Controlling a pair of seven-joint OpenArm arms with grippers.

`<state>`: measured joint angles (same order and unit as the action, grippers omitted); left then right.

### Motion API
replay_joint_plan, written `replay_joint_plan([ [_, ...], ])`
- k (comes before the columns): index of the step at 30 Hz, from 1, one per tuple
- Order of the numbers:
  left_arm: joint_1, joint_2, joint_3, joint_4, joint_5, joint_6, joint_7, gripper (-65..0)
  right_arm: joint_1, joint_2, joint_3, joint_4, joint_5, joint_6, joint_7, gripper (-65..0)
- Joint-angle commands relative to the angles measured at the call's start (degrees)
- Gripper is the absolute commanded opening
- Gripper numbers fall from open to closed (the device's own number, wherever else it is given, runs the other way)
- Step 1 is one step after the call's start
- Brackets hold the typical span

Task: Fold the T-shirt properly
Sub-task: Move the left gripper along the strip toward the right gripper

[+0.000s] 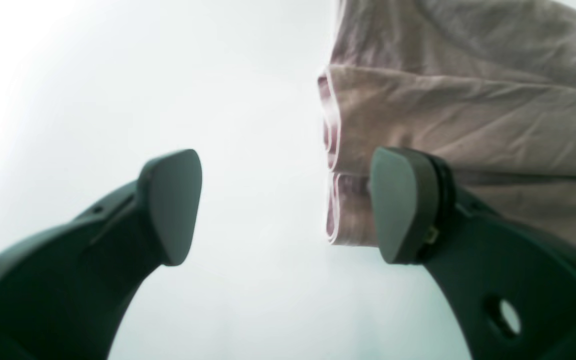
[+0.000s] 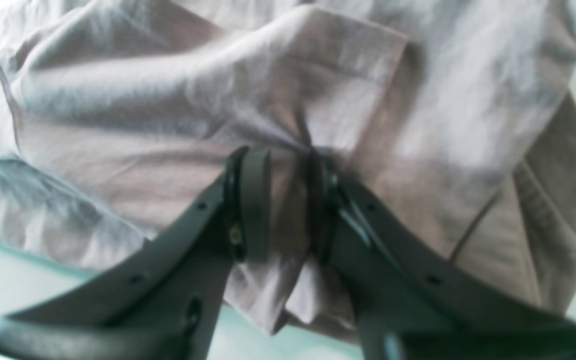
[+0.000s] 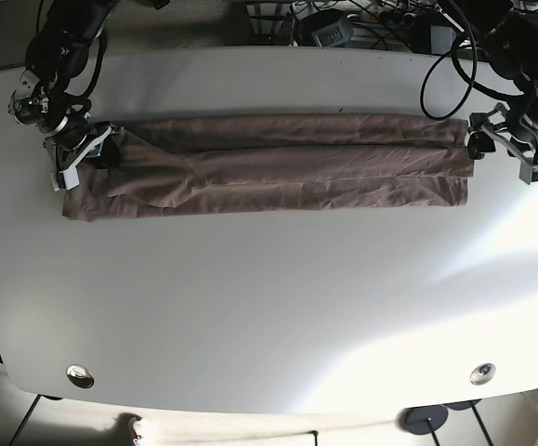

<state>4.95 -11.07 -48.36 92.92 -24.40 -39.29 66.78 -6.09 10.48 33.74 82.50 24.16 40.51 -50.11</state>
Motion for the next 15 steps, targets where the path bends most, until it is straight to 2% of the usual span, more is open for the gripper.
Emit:
replay_joint_plan([
  [1, -2.09, -1.02, 1.81, -3.12, -3.6, -0.23, -0.45, -15.6, -0.37, 0.11, -0.29, 0.09, -2.32, -0.51, -2.77, -52.0],
  [5, -2.88, -1.02, 2.6, -9.36, -6.85, 0.21, -0.45, -15.8, -0.37, 0.11, -0.29, 0.09, -2.23, -0.51, -2.77, -52.0],
  [12, -2.88, -0.93, 2.78, -14.81, -6.67, 0.21, -0.54, -16.1, -0.37, 0.29, -0.02, 0.09, -2.23, -0.51, -2.68, -52.0],
  [13, -2.62, -0.93, 2.95, -14.81, -6.67, 0.12, -0.54, -18.3, -0.37, 0.29, -0.02, 0.09, -2.23, -0.51, -2.68, -52.0],
  [15, -2.53, -1.11, 5.33, -14.81, -6.59, 0.12, -0.72, -33.6, -0.29, 0.11, -0.02, 0.09, -2.23, -0.51, -2.68, -52.0],
])
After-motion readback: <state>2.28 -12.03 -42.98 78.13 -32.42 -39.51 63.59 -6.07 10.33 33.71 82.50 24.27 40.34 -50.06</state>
